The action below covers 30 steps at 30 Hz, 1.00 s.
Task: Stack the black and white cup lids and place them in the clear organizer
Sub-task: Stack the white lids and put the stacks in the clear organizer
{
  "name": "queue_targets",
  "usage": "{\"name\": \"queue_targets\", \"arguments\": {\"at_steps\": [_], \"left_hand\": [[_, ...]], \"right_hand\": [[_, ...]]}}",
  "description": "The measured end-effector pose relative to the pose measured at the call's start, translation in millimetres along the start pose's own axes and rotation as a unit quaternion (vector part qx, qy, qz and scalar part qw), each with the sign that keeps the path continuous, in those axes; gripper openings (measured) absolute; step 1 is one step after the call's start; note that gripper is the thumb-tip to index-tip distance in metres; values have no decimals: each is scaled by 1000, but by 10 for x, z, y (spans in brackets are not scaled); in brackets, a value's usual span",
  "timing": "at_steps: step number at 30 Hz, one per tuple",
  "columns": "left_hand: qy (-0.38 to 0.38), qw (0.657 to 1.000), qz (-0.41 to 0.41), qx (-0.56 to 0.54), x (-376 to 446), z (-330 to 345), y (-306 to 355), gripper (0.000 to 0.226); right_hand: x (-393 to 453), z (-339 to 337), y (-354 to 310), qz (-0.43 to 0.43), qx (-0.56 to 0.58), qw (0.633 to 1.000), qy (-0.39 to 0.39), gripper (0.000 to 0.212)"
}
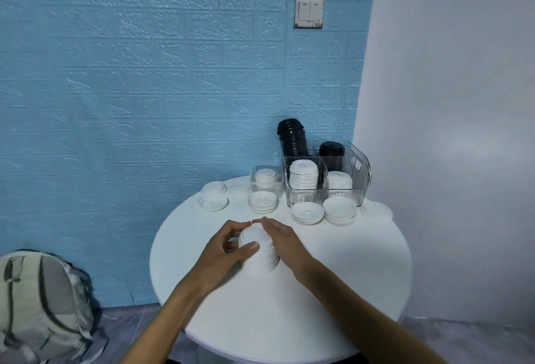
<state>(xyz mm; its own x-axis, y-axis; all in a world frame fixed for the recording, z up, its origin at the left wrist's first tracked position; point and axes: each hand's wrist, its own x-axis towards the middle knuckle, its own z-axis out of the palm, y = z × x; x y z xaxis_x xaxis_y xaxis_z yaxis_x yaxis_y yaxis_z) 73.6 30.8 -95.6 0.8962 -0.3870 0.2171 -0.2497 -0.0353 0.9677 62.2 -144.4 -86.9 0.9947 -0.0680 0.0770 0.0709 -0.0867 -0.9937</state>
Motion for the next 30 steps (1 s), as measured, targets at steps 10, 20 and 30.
{"name": "queue_targets", "arguments": {"at_steps": [10, 20, 30], "left_hand": [[-19, 1000, -18, -17, 26, -43, -35, 46], [-25, 997, 30, 72, 0, 15, -35, 49], [8, 999, 19, 48, 23, 37, -13, 59]], "right_hand": [[137, 46, 73, -7, -53, 999, 7, 25], [147, -3, 50, 32, -102, 994, -25, 27], [-246, -1079, -241, -152, -116, 942, 277, 19]]}}
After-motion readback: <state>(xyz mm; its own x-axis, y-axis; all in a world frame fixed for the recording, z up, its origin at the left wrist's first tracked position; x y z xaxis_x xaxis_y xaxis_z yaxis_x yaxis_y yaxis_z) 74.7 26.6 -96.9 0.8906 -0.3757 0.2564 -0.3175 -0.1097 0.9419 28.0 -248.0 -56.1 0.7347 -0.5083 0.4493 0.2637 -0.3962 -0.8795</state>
